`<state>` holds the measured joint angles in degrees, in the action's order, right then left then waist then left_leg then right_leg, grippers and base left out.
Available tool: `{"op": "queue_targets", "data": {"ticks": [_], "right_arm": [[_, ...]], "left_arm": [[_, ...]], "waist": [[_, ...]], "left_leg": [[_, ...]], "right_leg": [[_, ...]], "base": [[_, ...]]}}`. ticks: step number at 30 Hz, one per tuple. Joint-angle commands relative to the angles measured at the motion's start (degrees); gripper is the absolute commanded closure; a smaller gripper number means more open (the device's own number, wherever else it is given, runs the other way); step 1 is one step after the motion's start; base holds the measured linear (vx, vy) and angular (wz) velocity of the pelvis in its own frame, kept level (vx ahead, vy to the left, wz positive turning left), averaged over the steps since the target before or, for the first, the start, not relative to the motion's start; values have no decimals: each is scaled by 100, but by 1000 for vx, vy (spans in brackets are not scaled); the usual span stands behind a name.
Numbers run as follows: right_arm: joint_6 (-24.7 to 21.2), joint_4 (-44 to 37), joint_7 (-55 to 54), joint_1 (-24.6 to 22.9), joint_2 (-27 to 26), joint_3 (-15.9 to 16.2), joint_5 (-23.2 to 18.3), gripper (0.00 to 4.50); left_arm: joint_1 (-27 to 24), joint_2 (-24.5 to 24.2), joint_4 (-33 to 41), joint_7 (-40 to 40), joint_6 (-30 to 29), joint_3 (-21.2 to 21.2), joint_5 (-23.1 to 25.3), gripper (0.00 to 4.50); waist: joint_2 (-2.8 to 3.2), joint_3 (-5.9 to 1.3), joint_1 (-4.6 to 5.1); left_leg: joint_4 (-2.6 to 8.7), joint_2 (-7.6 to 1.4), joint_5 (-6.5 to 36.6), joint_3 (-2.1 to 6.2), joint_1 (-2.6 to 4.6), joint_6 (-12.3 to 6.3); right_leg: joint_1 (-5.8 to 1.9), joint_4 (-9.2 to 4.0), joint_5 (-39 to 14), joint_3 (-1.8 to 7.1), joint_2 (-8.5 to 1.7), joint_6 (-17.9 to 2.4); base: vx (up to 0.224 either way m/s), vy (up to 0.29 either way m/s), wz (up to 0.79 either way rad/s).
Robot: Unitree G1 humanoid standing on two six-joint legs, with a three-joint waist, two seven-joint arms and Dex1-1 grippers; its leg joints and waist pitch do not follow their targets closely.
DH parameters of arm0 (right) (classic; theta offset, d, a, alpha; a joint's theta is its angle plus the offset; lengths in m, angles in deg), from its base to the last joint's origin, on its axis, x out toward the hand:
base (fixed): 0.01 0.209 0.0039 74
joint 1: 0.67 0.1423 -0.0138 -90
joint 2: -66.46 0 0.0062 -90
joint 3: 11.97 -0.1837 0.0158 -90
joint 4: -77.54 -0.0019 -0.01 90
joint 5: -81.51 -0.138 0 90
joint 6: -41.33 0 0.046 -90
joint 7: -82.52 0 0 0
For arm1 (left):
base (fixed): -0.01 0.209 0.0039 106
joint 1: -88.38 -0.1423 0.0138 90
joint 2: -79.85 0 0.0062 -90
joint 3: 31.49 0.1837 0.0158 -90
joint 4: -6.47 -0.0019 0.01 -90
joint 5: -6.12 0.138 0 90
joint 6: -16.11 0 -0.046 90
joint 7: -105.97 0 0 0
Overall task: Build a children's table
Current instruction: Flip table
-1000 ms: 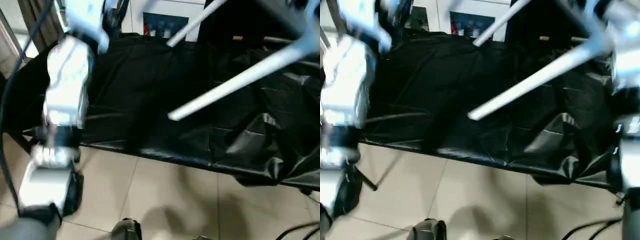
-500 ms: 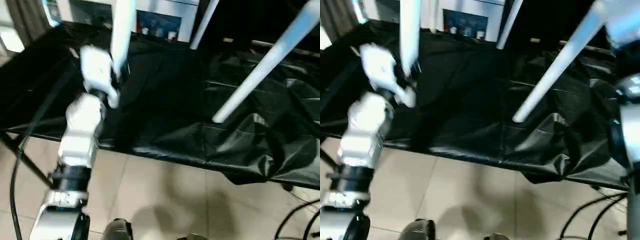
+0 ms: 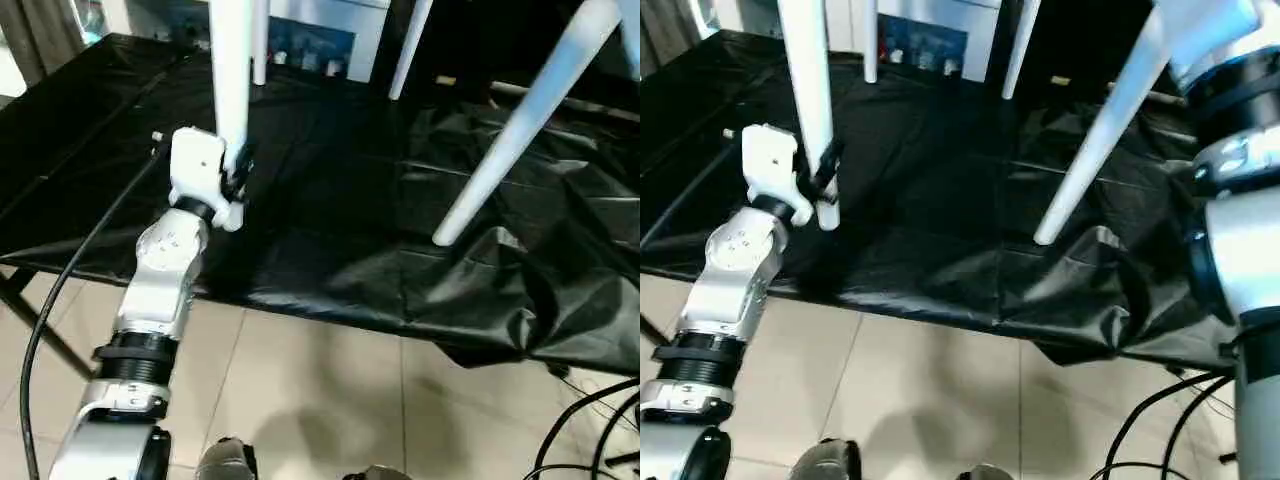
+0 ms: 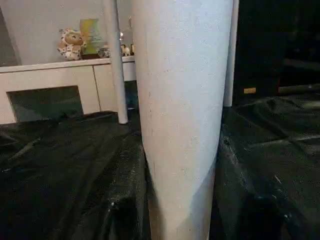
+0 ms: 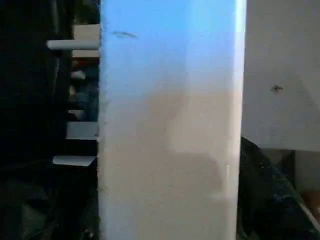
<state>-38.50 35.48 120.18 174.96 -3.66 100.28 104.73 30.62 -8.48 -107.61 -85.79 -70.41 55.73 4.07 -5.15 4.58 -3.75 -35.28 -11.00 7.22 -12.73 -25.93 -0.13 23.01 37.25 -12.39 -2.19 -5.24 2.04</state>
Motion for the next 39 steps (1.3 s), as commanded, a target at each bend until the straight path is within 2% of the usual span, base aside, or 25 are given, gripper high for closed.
{"op": "queue_targets", "data": {"ticks": [1,4,7,9,10,11,13,15,18,19,21,23,24,27,28,30,31,32,33,34,35,36,37,38,39], "right_arm": [[-64,18,781,-163,116,-99,-266,174],[-121,-138,889,-189,129,-185,-384,152],[-253,-495,1105,-286,196,-323,-600,124],[-505,-1072,1397,-449,181,-586,-1064,112],[-554,-1194,1442,-480,174,-636,-1151,112],[-590,-1273,1449,-493,163,-679,-1210,106],[-738,-1547,1494,-522,111,-856,-1461,106],[-1001,-1825,1555,-512,4,-1129,-1860,103],[-1150,-2006,1587,-534,-75,-1296,-2080,103],[-1299,-2227,1655,-585,-144,-1463,-2335,103],[-1358,-2643,1840,-725,-224,-1656,-2808,103],[-1377,-2821,1921,-802,-254,-1717,-3009,103],[-1631,-3277,2175,-1032,-252,-1800,-3409,103],[-1933,-3811,2236,-1440,-210,-1869,-3631,103],[-1988,-3862,2203,-1514,-208,-1880,-3627,103],[-2151,-4009,2075,-1804,-215,-1919,-3586,103],[-2240,-4127,1934,-2109,-223,-1938,-3527,103],[-2357,-4257,1768,-2391,-260,-1968,-3505,103],[-2474,-4373,1576,-2674,-328,-2006,-3490,103],[-2527,-4459,1374,-2906,-393,-2025,-3437,103],[-2527,-4459,1374,-2906,-393,-2025,-3437,103],[-2533,-4587,1080,-3295,-494,-2042,-3347,103],[-2634,-4700,857,-3540,-575,-2077,-3329,103],[-2634,-4731,735,-3684,-622,-2080,-3277,103],[-2656,-4804,542,-3921,-703,-2080,-3199,103]], "left_arm": [[-78,-280,-496,284,-232,-263,228,288],[-4,-378,-663,283,-163,-280,222,288],[60,-462,-808,298,-94,-280,234,288],[95,-522,-901,315,-65,-290,243,288],[103,-536,-924,319,-59,-292,246,288],[106,-548,-940,320,-53,-291,247,288],[117,-599,-998,333,-29,-289,254,288],[138,-664,-1067,324,-8,-293,246,288],[174,-712,-1162,320,42,-283,240,288],[197,-747,-1234,322,75,-290,236,288],[210,-796,-1331,315,108,-327,260,288],[198,-807,-1345,305,118,-342,267,288],[188,-842,-1378,306,120,-335,286,288],[162,-925,-1433,289,123,-313,331,288],[160,-945,-1446,284,114,-304,345,288],[163,-1034,-1510,318,91,-252,436,288],[165,-1103,-1569,391,85,-217,529,288],[182,-1193,-1647,466,85,-135,675,288],[199,-1315,-1720,552,65,-3,892,288],[212,-1409,-1769,667,29,95,1085,288],[212,-1409,-1769,667,29,95,1085,288],[253,-1558,-1846,843,13,258,1387,288],[283,-1635,-1897,886,26,340,1514,288],[303,-1665,-1925,919,10,380,1574,288],[342,-1714,-1986,914,17,448,1637,288]], "waist": [[141,-439,84],[157,-448,109],[132,-470,116],[115,-448,134],[92,-452,178],[96,-455,199],[125,-446,243],[95,-442,266],[122,-396,292],[134,-385,309],[136,-390,313],[143,-378,331],[128,-367,333],[155,-354,349],[105,-353,366],[154,-341,390],[226,-313,390],[248,-312,410],[280,-296,402],[308,-295,370],[367,-274,274],[292,-296,19],[146,-341,-134],[-183,-371,5],[-190,-275,157]], "left_leg": [[433,-262,2698,231,458,693],[458,-263,2977,255,482,828],[452,-251,2934,238,480,784],[467,-243,2793,262,411,657],[490,-245,2713,288,368,655],[494,-247,2681,298,360,670],[482,-235,2839,317,367,732],[469,-220,3026,329,369,735],[473,-219,3481,376,428,859],[471,-214,3677,399,456,907],[470,-217,3798,423,480,918],[468,-212,3989,436,511,958],[485,-209,4084,440,528,950],[540,-213,4282,478,545,1021],[547,-214,4344,484,544,1040],[587,-212,4578,523,555,1133],[669,-225,4920,552,590,1225],[714,-231,5077,570,583,1252],[864,-254,5287,570,488,1285],[957,-262,5361,547,426,1310],[1231,-264,5608,351,277,1394],[1513,-259,5514,94,-62,1339],[1355,-159,4367,-189,119,1313],[234,-93,3428,68,672,1199],[-979,321,1221,632,801,558]], "right_leg": [[40,-461,-1138,173,-195,-896],[52,-461,-1135,161,-194,-915],[21,-448,-815,166,-192,-930],[-40,-421,-767,165,-200,-898],[-94,-406,-877,143,-210,-891],[-100,-401,-918,138,-215,-902],[-81,-443,-1286,137,-234,-943],[-62,-482,-1638,139,-240,-904],[21,-544,-2209,116,-241,-832],[53,-572,-2396,106,-241,-803],[71,-589,-2430,97,-242,-771],[103,-615,-2508,74,-226,-737],[103,-627,-2575,66,-212,-706],[84,-645,-2643,31,-205,-656],[80,-648,-2712,13,-203,-645],[56,-651,-2798,-35,-205,-648],[39,-668,-2699,-104,-168,-658],[4,-644,-2569,-162,-141,-685],[-119,-532,-2290,-240,-83,-708],[-186,-383,-2139,-250,-67,-747],[-297,-57,-1921,-360,67,-835],[-621,632,-1640,-369,165,-753],[-402,521,-2634,-39,29,-589],[245,-379,-4554,188,-484,-322],[578,-1356,-6691,304,-741,-288]], "base": [[0,0,0],[0,0,0],[0,0,0],[0,0,0],[0,0,0],[20,-4,-19],[0,0,0],[-32,-3,-18],[-11,-1,-6],[0,0,0],[0,0,0],[-29,7,-6],[0,0,0],[0,0,0],[0,0,0],[-47,45,-21],[-50,46,-22],[-55,49,-23],[-68,40,-24],[-68,40,-24],[-97,13,-17],[-129,1,-2],[-129,1,-2],[-78,-75,-6],[-49,-93,-22]]}}
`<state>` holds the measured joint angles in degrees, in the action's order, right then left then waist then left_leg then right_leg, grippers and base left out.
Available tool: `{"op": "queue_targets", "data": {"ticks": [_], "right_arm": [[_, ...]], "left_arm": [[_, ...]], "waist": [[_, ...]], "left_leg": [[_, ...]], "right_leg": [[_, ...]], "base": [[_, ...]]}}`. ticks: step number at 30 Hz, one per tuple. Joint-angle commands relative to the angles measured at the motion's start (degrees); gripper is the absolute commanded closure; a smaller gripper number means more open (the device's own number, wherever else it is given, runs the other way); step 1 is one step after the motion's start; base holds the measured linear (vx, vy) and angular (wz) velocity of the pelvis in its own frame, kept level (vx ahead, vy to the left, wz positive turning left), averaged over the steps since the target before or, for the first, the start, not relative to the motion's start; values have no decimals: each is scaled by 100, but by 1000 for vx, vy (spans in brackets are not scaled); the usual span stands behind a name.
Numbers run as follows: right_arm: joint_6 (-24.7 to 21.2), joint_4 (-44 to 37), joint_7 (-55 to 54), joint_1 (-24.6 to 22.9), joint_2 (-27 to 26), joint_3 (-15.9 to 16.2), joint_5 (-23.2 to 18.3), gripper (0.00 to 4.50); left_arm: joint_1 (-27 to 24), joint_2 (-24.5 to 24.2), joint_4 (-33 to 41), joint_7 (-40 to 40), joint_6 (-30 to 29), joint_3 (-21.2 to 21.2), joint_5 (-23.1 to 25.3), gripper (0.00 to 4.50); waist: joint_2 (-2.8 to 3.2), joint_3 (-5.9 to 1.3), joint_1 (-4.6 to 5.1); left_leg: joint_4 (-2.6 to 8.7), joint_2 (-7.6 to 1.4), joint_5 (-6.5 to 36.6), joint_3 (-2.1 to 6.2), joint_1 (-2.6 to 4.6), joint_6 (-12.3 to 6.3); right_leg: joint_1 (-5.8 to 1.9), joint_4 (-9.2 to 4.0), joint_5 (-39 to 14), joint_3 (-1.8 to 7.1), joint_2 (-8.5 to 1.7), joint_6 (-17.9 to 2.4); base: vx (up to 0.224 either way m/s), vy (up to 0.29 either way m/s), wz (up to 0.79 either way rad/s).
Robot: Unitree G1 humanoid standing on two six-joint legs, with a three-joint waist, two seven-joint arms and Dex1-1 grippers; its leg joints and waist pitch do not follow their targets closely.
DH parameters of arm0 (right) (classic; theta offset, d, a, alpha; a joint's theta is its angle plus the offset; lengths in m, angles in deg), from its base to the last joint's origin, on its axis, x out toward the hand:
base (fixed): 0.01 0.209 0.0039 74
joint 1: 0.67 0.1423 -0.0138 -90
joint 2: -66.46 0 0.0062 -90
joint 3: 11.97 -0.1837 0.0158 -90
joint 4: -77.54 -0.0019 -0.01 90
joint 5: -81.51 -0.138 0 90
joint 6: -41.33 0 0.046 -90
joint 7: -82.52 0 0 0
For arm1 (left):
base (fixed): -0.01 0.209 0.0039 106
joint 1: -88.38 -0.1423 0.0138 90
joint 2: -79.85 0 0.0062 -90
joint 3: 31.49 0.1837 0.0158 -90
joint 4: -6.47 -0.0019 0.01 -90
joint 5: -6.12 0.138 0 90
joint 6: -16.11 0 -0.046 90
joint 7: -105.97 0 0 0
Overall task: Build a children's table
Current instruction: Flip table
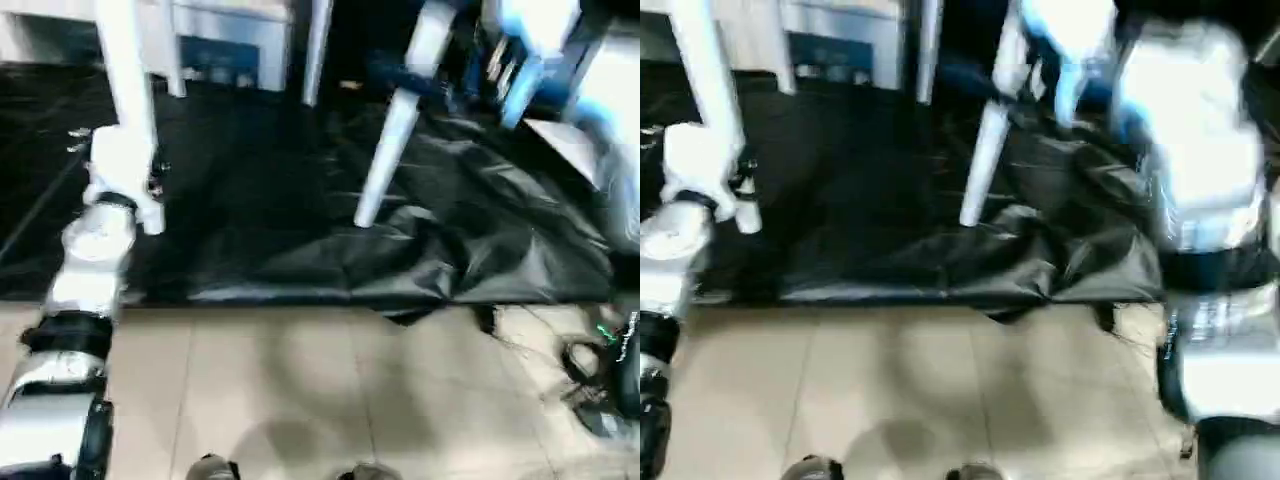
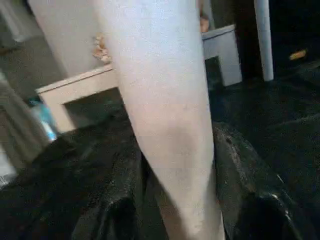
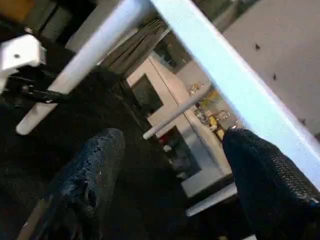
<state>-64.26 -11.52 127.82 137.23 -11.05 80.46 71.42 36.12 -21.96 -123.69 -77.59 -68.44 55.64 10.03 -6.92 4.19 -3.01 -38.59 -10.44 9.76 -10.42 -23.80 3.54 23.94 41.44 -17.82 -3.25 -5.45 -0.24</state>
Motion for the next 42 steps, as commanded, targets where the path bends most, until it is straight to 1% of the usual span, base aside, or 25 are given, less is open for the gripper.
{"op": "queue_targets", "data": {"ticks": [1,2,3,4,5,6,7,8,9,10,11,12,13,14,15,19,22,25,27,32,34,35,37,39,42], "right_arm": [[-77,-131,-283,-235,7,-90,167,103],[-192,-214,-418,-361,-86,-144,130,103],[-421,-462,-641,-651,-287,-231,2,103],[-573,-647,-788,-834,-406,-272,-81,103],[-679,-804,-880,-960,-477,-283,-128,103],[-718,-932,-909,-1047,-507,-278,-159,103],[-748,-1014,-934,-1100,-538,-298,-201,103],[-796,-1093,-1000,-1174,-585,-340,-255,103],[-809,-1138,-1130,-1305,-670,-417,-295,103],[-807,-1135,-1199,-1347,-714,-444,-298,103],[-800,-1128,-1331,-1426,-798,-493,-300,103],[-775,-1091,-1436,-1475,-864,-531,-281,103],[-731,-1012,-1607,-1539,-970,-592,-239,103],[-692,-917,-1793,-1612,-1099,-673,-230,103],[-719,-859,-2016,-1711,-1254,-766,-201,103],[-737,-572,-2514,-2065,-1627,-903,-145,103],[-555,-264,-2762,-2389,-1851,-834,-128,103],[-488,-155,-2849,-2570,-1938,-726,-53,103],[-405,49,-2966,-2504,-2037,-828,-56,103],[-116,682,-3324,-2124,-2089,-1153,-6,103],[47,1121,-3387,-1879,-2030,-1241,-29,103],[80,1196,-3396,-1839,-2015,-1249,-36,103],[384,1985,-3288,-1395,-1859,-1242,-8,103],[627,2657,-3132,-1008,-1772,-1222,-3,103],[840,3217,-2920,-705,-1762,-1192,-22,103]], "left_arm": [[-193,-384,-405,84,-172,484,1057,288],[-185,-388,-429,55,-158,505,1054,288],[-265,-271,-279,-303,-124,456,794,288],[-321,-189,-174,-541,-99,426,596,288],[-378,-124,-56,-666,-110,378,439,288],[-449,3,128,-724,-103,221,166,288],[-511,93,287,-780,-99,111,-46,288],[-576,162,433,-802,-130,56,-180,288],[-625,287,511,-806,-36,-67,-422,288],[-626,290,497,-788,-24,-59,-430,288],[-625,288,463,-755,0,-38,-439,288],[-624,280,443,-745,4,-18,-428,288],[-623,327,427,-809,13,-73,-551,288],[-619,371,415,-878,23,-110,-671,251],[-627,396,439,-933,18,-128,-700,229],[-681,374,584,-916,-57,-98,-553,192],[-705,179,618,-673,-107,85,-125,166],[-668,110,600,-519,-111,160,33,136],[-619,86,583,-394,-117,140,72,128],[-787,101,977,-204,-274,13,190,91],[-910,95,1218,-57,-392,-46,254,82],[-939,92,1270,-24,-416,-59,269,82],[-991,-11,1272,141,-428,-155,326,82],[-934,-217,1106,251,-380,-148,492,82],[-815,-355,1008,246,-379,-185,509,82]], "waist": [[145,-113,52],[193,-80,51],[656,-192,119],[857,-174,236],[966,-101,128],[933,-121,-31],[810,-139,51],[686,-248,-4],[491,-308,6],[532,-294,-113],[470,-335,-146],[499,-353,-210],[500,-342,-222],[547,-313,-228],[534,-330,-237],[560,-315,-214],[616,-381,-179],[566,-425,-157],[574,-425,-142],[546,-361,-124],[448,-284,-100],[480,-299,-102],[376,-208,-50],[381,-178,-28],[317,-107,19]], "left_leg": [[-668,388,747,489,359,85],[-458,188,1287,750,406,286],[-1,-77,2820,894,840,569],[1048,-368,5016,1135,310,696],[1264,-358,5967,1095,74,706],[1362,-237,6617,884,237,622],[1349,-256,6461,920,298,542],[1196,-170,5564,920,419,702],[845,-123,3869,870,503,699],[737,-110,2377,732,442,535],[742,-145,1685,666,408,369],[780,-175,660,552,395,135],[803,-193,581,497,413,85],[876,-184,854,409,362,124],[925,-208,1212,355,346,213],[1015,-260,1430,341,344,308],[991,-281,1065,317,302,251],[894,-241,302,267,250,62],[862,-226,135,241,243,-81],[899,-247,452,200,248,-71],[927,-256,630,170,234,-53],[922,-258,653,163,252,-39],[942,-255,831,127,256,-20],[949,-262,971,129,271,26],[950,-260,719,127,253,24]], "right_leg": [[139,-1725,-6058,446,-804,-125],[-232,-1511,-5178,235,-1030,-258],[-277,-1329,-3379,-187,-713,-301],[-665,-503,-466,-468,-162,-498],[-753,-144,503,-531,-53,-535],[-597,-87,1096,-597,121,-474],[-652,-83,848,-472,92,-408],[-742,-335,-194,-187,-129,-363],[-618,-842,-1689,95,-559,-596],[-590,-1120,-1944,202,-673,-788],[-639,-1107,-1533,226,-656,-824],[-619,-1035,-689,189,-545,-868],[-586,-1034,-495,183,-521,-914],[-587,-1024,-614,147,-463,-960],[-579,-1034,-883,137,-420,-902],[-526,-1011,-730,153,-345,-823],[-520,-895,461,140,-294,-911],[-537,-772,1771,136,-240,-957],[-521,-750,2080,136,-237,-1034],[-501,-797,1427,167,-258,-1078],[-476,-825,915,191,-255,-1030],[-473,-832,813,195,-254,-1029],[-402,-890,345,216,-230,-970],[-364,-897,87,229,-235,-930],[-335,-855,601,237,-199,-906]], "base": [[-49,-93,-22],[-23,22,-35],[-40,74,-26],[-40,74,-26],[-159,78,-17],[-122,56,-7],[-122,56,-7],[0,0,0],[-16,-69,-16],[-16,-69,-16],[-36,-109,-7],[-42,-117,10],[-42,-117,10],[-43,-90,5],[0,0,0],[0,0,0],[0,0,0],[0,0,0],[0,0,0],[0,0,0],[0,0,0],[0,0,0],[0,0,0],[0,0,0],[0,0,0]]}}
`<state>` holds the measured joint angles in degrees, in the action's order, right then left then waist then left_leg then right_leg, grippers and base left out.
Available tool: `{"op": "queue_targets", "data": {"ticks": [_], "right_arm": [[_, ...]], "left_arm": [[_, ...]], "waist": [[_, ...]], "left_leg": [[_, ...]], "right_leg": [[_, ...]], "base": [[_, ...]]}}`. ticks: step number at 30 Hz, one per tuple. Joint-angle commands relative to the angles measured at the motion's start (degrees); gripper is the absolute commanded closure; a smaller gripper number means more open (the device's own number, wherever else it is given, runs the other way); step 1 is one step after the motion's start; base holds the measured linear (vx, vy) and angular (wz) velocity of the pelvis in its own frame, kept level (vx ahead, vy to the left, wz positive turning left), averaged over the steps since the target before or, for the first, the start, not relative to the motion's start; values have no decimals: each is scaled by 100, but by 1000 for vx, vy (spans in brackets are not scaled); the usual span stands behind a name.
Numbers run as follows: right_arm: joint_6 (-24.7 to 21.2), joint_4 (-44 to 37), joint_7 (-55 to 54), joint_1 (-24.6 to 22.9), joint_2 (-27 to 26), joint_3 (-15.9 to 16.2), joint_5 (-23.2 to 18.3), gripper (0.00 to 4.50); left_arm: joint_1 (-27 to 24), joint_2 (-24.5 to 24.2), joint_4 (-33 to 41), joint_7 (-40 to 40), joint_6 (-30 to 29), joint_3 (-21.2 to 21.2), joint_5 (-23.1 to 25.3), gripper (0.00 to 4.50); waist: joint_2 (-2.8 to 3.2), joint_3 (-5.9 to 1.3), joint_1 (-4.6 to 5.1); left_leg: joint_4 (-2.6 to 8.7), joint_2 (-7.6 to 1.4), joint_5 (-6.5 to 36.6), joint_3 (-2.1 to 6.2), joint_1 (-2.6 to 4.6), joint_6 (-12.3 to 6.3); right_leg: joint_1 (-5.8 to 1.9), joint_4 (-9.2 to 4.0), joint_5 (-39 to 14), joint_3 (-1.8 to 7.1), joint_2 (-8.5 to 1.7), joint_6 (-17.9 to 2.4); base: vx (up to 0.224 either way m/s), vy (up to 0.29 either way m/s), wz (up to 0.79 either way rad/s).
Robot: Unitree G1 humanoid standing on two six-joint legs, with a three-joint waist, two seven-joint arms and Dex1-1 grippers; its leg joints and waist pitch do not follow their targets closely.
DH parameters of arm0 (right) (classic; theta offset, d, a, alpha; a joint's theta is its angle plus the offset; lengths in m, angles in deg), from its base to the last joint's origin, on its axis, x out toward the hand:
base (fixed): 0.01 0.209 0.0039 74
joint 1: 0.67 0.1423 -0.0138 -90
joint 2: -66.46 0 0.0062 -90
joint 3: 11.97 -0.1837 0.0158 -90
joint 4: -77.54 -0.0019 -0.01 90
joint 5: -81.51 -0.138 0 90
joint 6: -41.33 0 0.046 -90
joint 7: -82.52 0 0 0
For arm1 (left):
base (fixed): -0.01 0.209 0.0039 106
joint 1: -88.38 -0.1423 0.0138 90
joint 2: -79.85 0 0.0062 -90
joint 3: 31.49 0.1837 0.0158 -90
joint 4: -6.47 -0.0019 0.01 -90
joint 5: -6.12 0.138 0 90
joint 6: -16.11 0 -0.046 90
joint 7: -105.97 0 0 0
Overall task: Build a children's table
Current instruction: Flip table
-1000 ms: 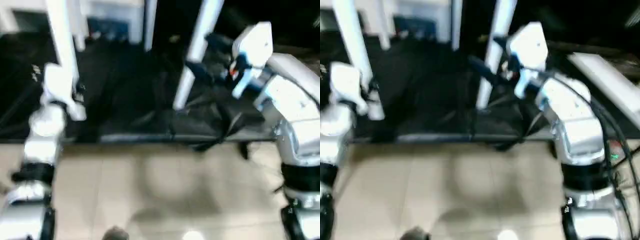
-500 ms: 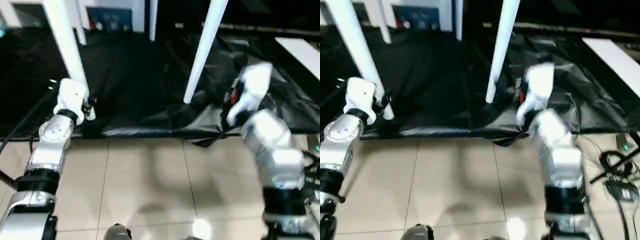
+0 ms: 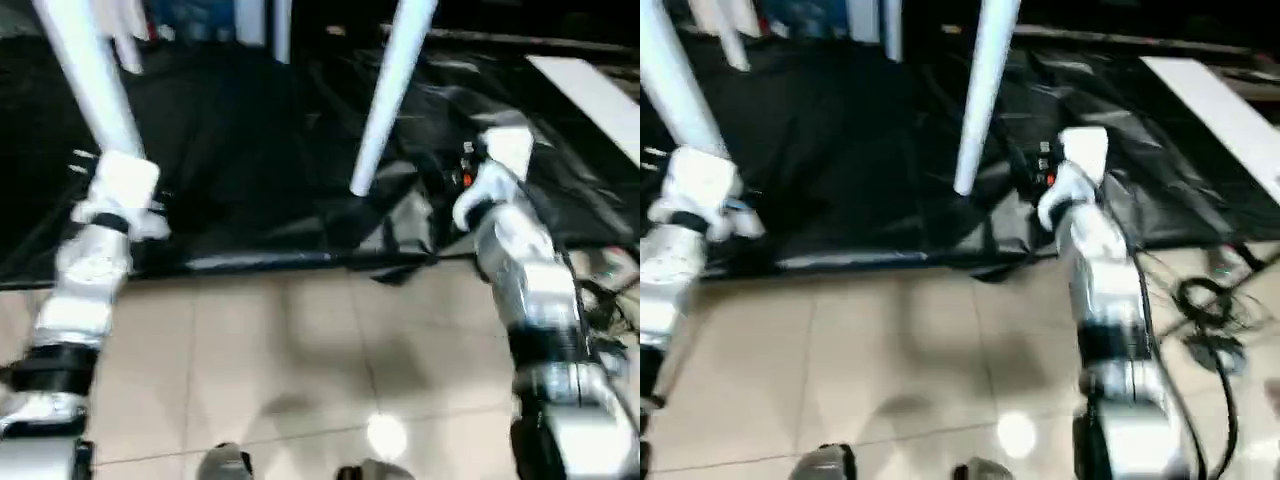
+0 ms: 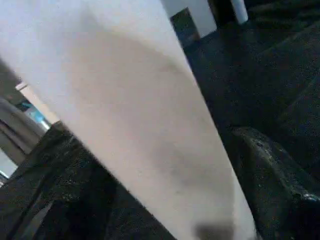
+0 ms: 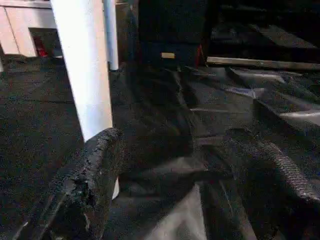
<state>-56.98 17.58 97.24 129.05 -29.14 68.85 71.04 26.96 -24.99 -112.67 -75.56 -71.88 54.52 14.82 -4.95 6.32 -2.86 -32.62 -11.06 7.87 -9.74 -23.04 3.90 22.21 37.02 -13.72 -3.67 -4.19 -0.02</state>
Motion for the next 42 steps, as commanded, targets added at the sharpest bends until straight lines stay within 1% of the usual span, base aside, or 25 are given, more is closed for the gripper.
{"op": "queue_targets", "data": {"ticks": [1,3,5,6,8,9,10,11,12,13,15,18,19,20,21,22,23,25,27,30,32,35,36,38,42], "right_arm": [[188,481,215,204,36,-35,11,103],[502,1077,549,517,24,41,76,103],[673,1405,666,696,30,87,124,103],[813,1683,766,856,38,100,125,103],[1024,2142,842,1129,55,109,151,103],[1229,2679,839,1464,73,105,222,103],[1286,2831,804,1566,80,107,259,103],[1391,3069,766,1714,90,106,310,103],[1456,3234,703,1844,89,76,322,103],[1498,3350,646,1940,87,50,328,103],[1582,3585,584,2116,68,43,351,103],[1650,3765,612,2242,31,66,382,103],[1677,3859,668,2311,0,94,412,103],[1727,3973,715,2379,-20,109,438,103],[1818,4124,711,2488,-56,131,493,103],[1823,4142,707,2506,-64,126,492,103],[1852,4206,690,2554,-75,113,498,103],[2000,4381,708,2710,-104,70,526,103],[2088,4442,782,2804,-122,52,541,103],[2146,4520,811,2926,-118,-31,516,103],[2146,4520,811,2926,-118,-31,516,103],[2237,4604,826,3066,-85,-43,559,103],[2263,4625,855,3110,-78,-47,568,103],[2313,4643,1010,3153,-85,-22,601,103],[2389,4653,1667,3142,-125,131,714,103]], "left_arm": [[118,-69,-57,9,-66,-104,11,82],[73,4,375,-245,-263,-250,-246,82],[0,98,720,-419,-358,-327,-482,82],[-82,190,1052,-582,-386,-380,-743,82],[-238,334,1642,-821,-496,-441,-1217,82],[-429,410,2310,-959,-606,-450,-1589,82],[-495,403,2506,-1028,-627,-438,-1702,82],[-579,388,2754,-1131,-657,-429,-1830,82],[-678,335,2970,-1168,-752,-440,-1852,82],[-764,292,3139,-1191,-847,-459,-1861,82],[-1054,182,3539,-1353,-1186,-550,-1961,82],[-1383,69,3891,-1508,-1483,-648,-2030,82],[-1613,-15,4083,-1517,-1655,-735,-1964,82],[-1793,-86,4256,-1515,-1814,-799,-1941,82],[-2109,-232,4471,-1563,-1961,-923,-1902,82],[-2161,-257,4493,-1568,-1982,-950,-1888,82],[-2274,-315,4557,-1568,-2046,-1001,-1869,82],[-2621,-440,4831,-1577,-2260,-1196,-1899,82],[-2846,-442,5054,-1600,-2419,-1369,-2014,82],[-3231,-470,5396,-1755,-2707,-1550,-2189,82],[-3231,-470,5396,-1755,-2707,-1550,-2189,82],[-3798,-465,5833,-2185,-2885,-1668,-2733,82],[-4016,-447,5990,-2374,-2922,-1676,-2945,82],[-4301,-427,6181,-2620,-2956,-1613,-3153,82],[-4445,-369,6298,-2795,-2973,-1437,-3260,82]], "waist": [[127,-340,-3],[101,-307,3],[86,-315,-23],[54,-278,-25],[6,-167,-48],[-34,-92,-53],[-71,-34,-59],[-37,-35,-68],[-83,28,-55],[-61,33,-64],[-151,131,-53],[-180,234,-50],[-209,262,-37],[-191,273,-35],[-237,324,-16],[-234,366,-13],[-231,367,-5],[-266,426,-2],[-267,466,10],[-294,498,12],[-305,514,16],[-295,521,20],[-312,539,21],[-330,569,40],[-307,587,58]], "left_leg": [[342,-194,889,57,181,-24],[307,-189,614,39,164,-138],[255,-182,99,22,155,-349],[232,-182,-203,9,137,-522],[235,-189,-173,-24,127,-656],[248,-206,-98,-32,122,-678],[253,-209,-72,-31,107,-714],[244,-220,-87,-33,122,-706],[239,-217,-198,-41,129,-740],[229,-228,-310,-34,138,-744],[205,-219,-701,-43,140,-837],[218,-225,-630,-57,161,-757],[240,-241,-567,-40,137,-686],[238,-244,-516,-43,148,-654],[251,-243,-482,-43,127,-607],[260,-235,-439,-50,149,-548],[255,-238,-434,-52,159,-527],[265,-246,-426,-48,155,-449],[260,-243,-520,-47,146,-422],[254,-232,-628,-58,141,-428],[253,-225,-634,-68,130,-418],[267,-244,-421,-85,149,-286],[271,-245,-366,-98,151,-226],[279,-239,-217,-119,159,-180],[296,-261,54,-119,162,-225]], "right_leg": [[-178,-389,273,279,-335,-972],[-183,-335,756,289,-345,-1187],[-189,-263,1447,288,-322,-1360],[-178,-213,1840,282,-318,-1511],[-143,-220,1835,287,-332,-1657],[-121,-227,1659,283,-341,-1738],[-125,-242,1474,283,-341,-1757],[-116,-218,1431,289,-342,-1760],[-89,-220,1474,290,-317,-1735],[-87,-193,1569,291,-316,-1728],[-63,-162,1900,293,-295,-1657],[-43,-195,1732,305,-306,-1543],[-72,-185,1624,299,-332,-1534],[-59,-193,1557,299,-336,-1518],[-65,-202,1470,303,-344,-1479],[-39,-229,1396,309,-331,-1410],[-40,-215,1431,320,-334,-1407],[-42,-211,1433,317,-344,-1394],[-45,-196,1573,323,-339,-1394],[-55,-180,1774,341,-330,-1364],[-55,-183,1800,356,-325,-1314],[-46,-195,1546,368,-334,-1316],[-37,-203,1497,377,-327,-1317],[-21,-226,1442,398,-310,-1273],[-18,-254,1232,414,-321,-1232]], "base": [[0,0,0],[0,0,0],[0,0,0],[0,0,0],[0,0,0],[0,0,0],[0,0,0],[0,0,0],[0,0,0],[0,0,0],[0,0,0],[0,0,0],[0,0,0],[0,0,0],[0,0,0],[0,0,0],[0,0,0],[0,0,0],[0,0,0],[0,0,0],[0,0,0],[0,0,0],[0,0,0],[0,0,0],[0,0,0]]}}
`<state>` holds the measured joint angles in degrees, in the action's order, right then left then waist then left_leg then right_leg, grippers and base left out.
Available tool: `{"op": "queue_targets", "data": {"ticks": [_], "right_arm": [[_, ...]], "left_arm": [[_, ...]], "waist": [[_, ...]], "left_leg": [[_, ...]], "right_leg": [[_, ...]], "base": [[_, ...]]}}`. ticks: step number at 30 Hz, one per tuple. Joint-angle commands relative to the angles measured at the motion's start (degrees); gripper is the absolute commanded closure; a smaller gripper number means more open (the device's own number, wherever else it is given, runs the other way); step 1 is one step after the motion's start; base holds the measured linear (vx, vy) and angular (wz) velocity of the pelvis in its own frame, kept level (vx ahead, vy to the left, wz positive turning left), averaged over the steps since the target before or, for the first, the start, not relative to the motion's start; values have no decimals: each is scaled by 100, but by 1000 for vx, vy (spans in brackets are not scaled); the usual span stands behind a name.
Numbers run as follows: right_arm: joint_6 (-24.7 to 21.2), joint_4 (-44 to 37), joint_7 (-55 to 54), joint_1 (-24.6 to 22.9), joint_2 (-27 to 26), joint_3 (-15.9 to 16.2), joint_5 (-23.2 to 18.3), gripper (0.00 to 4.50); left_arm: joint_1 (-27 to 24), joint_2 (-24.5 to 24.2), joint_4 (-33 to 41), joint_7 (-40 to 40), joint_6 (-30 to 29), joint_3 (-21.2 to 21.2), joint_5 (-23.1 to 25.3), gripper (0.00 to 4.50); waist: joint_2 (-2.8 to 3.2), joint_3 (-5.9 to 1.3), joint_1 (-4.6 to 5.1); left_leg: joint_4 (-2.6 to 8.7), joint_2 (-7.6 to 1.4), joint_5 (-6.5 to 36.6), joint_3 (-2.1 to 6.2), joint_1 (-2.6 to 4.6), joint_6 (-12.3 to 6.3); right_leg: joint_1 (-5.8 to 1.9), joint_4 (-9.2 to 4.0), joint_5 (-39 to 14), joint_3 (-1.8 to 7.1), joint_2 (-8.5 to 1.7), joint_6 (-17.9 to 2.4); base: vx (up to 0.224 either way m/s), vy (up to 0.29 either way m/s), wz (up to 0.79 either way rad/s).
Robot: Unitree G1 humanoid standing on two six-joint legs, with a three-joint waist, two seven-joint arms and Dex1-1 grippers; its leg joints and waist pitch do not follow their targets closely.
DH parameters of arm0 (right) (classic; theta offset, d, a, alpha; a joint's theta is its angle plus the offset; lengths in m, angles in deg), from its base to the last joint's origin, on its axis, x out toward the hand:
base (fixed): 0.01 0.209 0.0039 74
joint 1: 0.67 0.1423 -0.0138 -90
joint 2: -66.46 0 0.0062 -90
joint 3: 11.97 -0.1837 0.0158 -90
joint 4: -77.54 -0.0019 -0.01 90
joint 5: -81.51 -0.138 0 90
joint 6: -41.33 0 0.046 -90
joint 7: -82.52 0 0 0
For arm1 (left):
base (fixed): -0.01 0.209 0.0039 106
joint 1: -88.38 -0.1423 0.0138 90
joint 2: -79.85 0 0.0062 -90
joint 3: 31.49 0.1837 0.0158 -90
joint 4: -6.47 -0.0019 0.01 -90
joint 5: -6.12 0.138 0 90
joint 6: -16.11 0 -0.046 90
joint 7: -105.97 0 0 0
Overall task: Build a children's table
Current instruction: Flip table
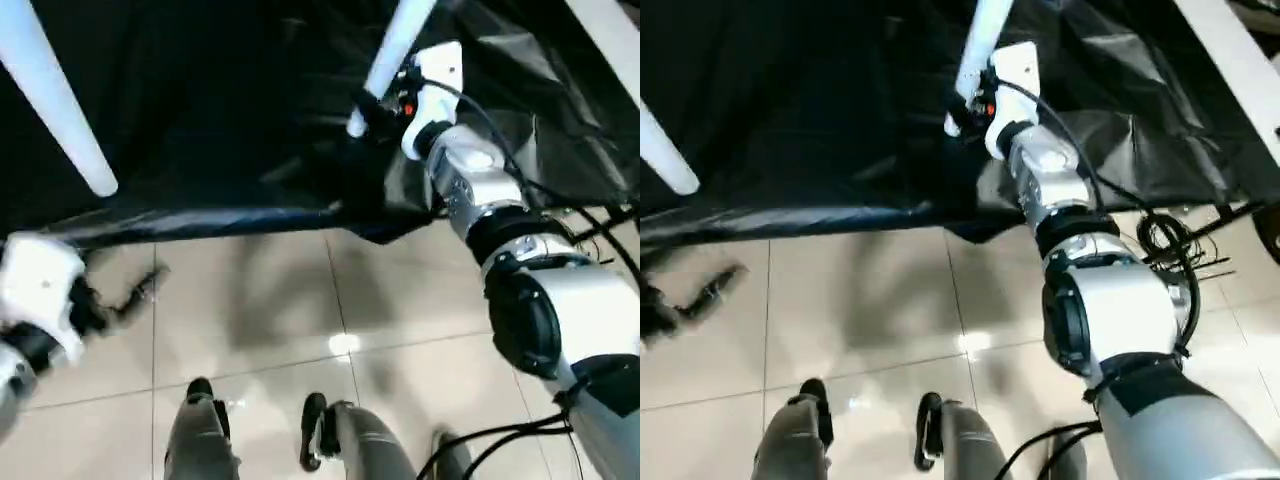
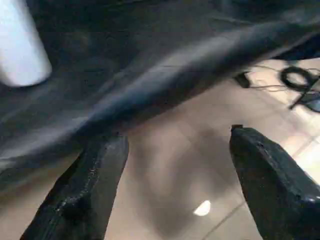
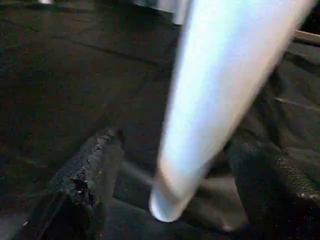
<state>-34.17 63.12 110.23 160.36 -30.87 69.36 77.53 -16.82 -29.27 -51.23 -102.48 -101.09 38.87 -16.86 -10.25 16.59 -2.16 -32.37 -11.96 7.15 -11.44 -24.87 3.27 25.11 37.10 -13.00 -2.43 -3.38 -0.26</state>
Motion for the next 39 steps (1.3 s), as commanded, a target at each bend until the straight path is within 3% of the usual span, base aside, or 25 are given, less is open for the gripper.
{"op": "queue_targets", "data": {"ticks": [1,8,12,17,19,20,22,23,24,25,26,28,29,30,31,32,33,34,35,36,37,38,39], "right_arm": [[110,97,658,-2,40,127,81,103],[159,70,1944,-174,50,328,216,103],[268,29,2440,-386,33,355,227,103],[423,-25,2545,-551,35,352,193,103],[541,-80,2337,-661,62,176,69,103],[559,-117,2239,-710,86,39,-52,103],[574,-246,2192,-876,130,-245,-335,103],[631,-348,2218,-1009,160,-319,-422,103],[652,-454,2264,-1131,178,-371,-496,103],[655,-592,2318,-1278,194,-420,-584,103],[655,-592,2318,-1278,194,-420,-584,103],[438,-1043,2375,-1621,194,-597,-875,103],[275,-1323,2337,-1816,180,-658,-987,103],[43,-1914,2091,-2195,115,-675,-1032,103],[-168,-2498,1769,-2574,51,-654,-989,103],[-394,-3034,1423,-2916,-24,-641,-925,103],[-583,-3424,1155,-3165,-84,-622,-857,103],[-844,-3775,917,-3397,-149,-568,-748,103],[-1105,-4200,691,-3714,-216,-413,-485,103],[-1126,-4608,533,-4031,-317,-289,-297,103],[-1093,-5014,350,-4337,-442,-198,-136,103],[-1034,-5185,220,-4480,-525,-169,-15,103],[-936,-5464,-1,-4713,-665,-125,183,103]], "left_arm": [[-58,79,164,-105,-59,139,-110,82],[-159,116,260,-152,-48,53,-300,82],[33,224,241,-55,-11,30,-362,82],[238,353,216,104,20,44,-409,82],[391,519,253,208,81,56,-521,82],[454,613,272,249,151,81,-548,82],[568,845,317,382,236,137,-577,82],[608,936,329,442,276,214,-543,82],[628,1018,328,530,285,283,-492,82],[642,1111,311,666,303,375,-379,82],[642,1111,311,666,303,375,-379,82],[689,1393,286,1008,373,541,-161,82],[702,1523,251,1155,404,620,-57,82],[742,1732,130,1437,447,657,104,82],[796,1938,-10,1757,553,657,317,82],[865,2133,-151,2079,535,621,446,82],[929,2258,-258,2330,506,596,569,82],[1016,2281,-361,2576,476,633,836,82],[1126,2249,-498,2891,518,738,1287,82],[1203,2191,-591,3137,578,875,1698,82],[1257,2165,-662,3245,661,996,1927,82],[1269,2160,-685,3245,750,1051,1997,82],[1289,2155,-721,3237,898,1140,2099,82]], "waist": [[224,-438,-8],[230,-472,54],[252,-490,26],[259,-526,-2],[271,-545,-10],[297,-592,-22],[272,-603,-32],[297,-654,-40],[281,-643,-47],[300,-698,-49],[278,-676,-59],[293,-716,-82],[372,-792,-99],[330,-778,-105],[441,-842,-131],[399,-870,-131],[368,-832,-145],[425,-895,-153],[491,-950,-157],[475,-975,-159],[457,-974,-167],[504,-1003,-167],[558,-1072,-177]], "left_leg": [[272,-173,147,54,345,-165],[241,-180,-40,58,349,-351],[222,-198,-177,46,384,-451],[219,-202,-109,49,382,-429],[218,-203,-93,46,388,-392],[209,-200,-51,44,404,-363],[210,-210,16,42,387,-339],[192,-203,-6,41,399,-333],[188,-204,-22,36,395,-364],[179,-198,-37,39,388,-370],[177,-215,-2,31,391,-399],[178,-216,90,37,374,-410],[161,-217,70,51,381,-386],[158,-220,96,43,381,-379],[155,-210,80,58,372,-334],[136,-233,79,45,417,-317],[181,-214,301,54,375,-227],[202,-197,749,57,404,-104],[201,-190,929,74,398,-23],[216,-190,1114,92,395,115],[226,-187,1142,93,380,145],[252,-180,1298,120,353,247],[254,-181,1468,134,375,336]], "right_leg": [[-310,-264,1126,289,-402,-1204],[-331,-237,1383,306,-404,-1388],[-319,-221,1531,306,-402,-1556],[-337,-229,1357,299,-419,-1656],[-337,-227,1328,298,-422,-1688],[-345,-218,1309,295,-414,-1717],[-357,-216,1351,301,-419,-1715],[-370,-200,1398,299,-414,-1734],[-354,-204,1446,294,-407,-1717],[-386,-190,1473,293,-399,-1718],[-365,-205,1467,299,-408,-1701],[-391,-220,1310,306,-418,-1681],[-416,-193,1352,304,-408,-1698],[-388,-207,1324,294,-399,-1717],[-420,-196,1340,302,-380,-1687],[-383,-203,1445,301,-373,-1636],[-402,-263,1094,297,-369,-1522],[-416,-334,371,291,-397,-1405],[-438,-335,56,293,-411,-1371],[-422,-399,-431,290,-409,-1188],[-413,-435,-565,300,-420,-1070],[-411,-473,-907,300,-433,-923],[-386,-503,-1170,290,-441,-843]], "base": [[0,0,0],[0,0,0],[0,0,0],[0,0,0],[0,0,0],[0,0,0],[0,0,0],[0,0,0],[0,0,0],[0,0,0],[0,0,0],[0,0,0],[0,0,0],[0,0,0],[0,0,0],[0,0,0],[0,0,0],[0,0,0],[0,0,0],[0,0,0],[0,0,0],[0,0,0],[0,0,0]]}}
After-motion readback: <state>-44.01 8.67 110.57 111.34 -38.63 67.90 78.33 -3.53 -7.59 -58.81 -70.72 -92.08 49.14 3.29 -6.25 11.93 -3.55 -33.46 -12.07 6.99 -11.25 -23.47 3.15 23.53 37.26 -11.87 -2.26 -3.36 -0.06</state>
